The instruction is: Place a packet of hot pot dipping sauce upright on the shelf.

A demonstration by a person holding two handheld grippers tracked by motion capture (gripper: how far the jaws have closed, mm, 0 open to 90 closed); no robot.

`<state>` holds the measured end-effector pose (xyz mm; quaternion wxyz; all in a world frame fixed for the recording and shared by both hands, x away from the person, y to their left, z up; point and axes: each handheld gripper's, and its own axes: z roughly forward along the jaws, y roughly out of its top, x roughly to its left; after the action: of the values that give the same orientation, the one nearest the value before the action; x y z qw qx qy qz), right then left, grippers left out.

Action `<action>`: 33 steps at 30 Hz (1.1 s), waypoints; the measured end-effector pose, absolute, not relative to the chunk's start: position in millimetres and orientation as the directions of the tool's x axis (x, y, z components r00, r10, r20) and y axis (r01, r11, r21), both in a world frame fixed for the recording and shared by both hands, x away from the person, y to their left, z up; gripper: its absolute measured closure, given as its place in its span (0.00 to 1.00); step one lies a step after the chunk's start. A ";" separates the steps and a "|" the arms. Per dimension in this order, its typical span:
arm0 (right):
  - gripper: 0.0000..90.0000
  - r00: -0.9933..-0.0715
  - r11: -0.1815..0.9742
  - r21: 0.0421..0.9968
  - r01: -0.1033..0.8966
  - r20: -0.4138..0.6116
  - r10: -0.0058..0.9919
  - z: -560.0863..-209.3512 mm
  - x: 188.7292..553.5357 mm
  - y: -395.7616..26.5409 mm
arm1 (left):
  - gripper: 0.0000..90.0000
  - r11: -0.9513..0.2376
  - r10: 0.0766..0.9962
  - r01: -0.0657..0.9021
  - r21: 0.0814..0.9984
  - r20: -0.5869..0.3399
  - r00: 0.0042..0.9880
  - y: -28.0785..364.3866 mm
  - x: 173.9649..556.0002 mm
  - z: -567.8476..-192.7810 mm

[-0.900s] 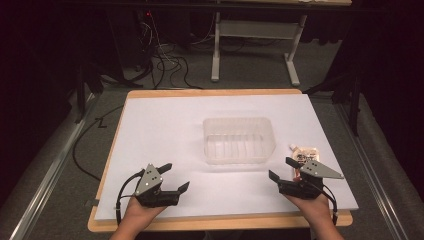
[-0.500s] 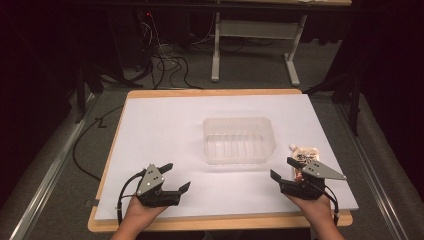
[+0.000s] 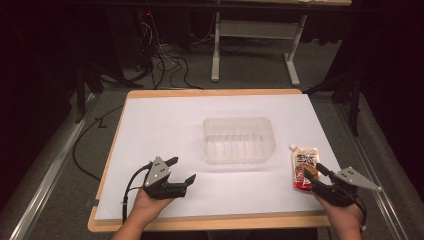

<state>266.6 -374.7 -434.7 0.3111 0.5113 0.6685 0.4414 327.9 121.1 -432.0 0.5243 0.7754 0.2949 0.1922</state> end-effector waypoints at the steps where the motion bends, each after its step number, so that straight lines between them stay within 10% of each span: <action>1: 0.59 -0.260 0.080 0.905 0.418 0.035 0.965 -436.3 264.8 -381.3 | 0.21 -0.273 0.660 0.255 0.928 -0.012 0.751 118.9 329.7 -432.0; 8: 1.00 -0.092 0.042 0.854 0.519 0.006 0.996 -451.4 254.6 -413.3 | 0.21 -0.263 0.631 0.255 0.931 -0.034 0.775 105.1 338.0 -431.5; 33: 1.00 -0.230 0.035 0.734 0.679 0.168 0.959 -479.1 269.6 -387.9 | 0.21 -0.286 0.602 0.238 0.928 -0.019 0.798 99.4 336.3 -432.4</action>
<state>269.6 -387.9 -479.1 0.1910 0.5902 0.6935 0.3664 336.3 99.4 -432.4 0.5338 0.7837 0.2680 0.1702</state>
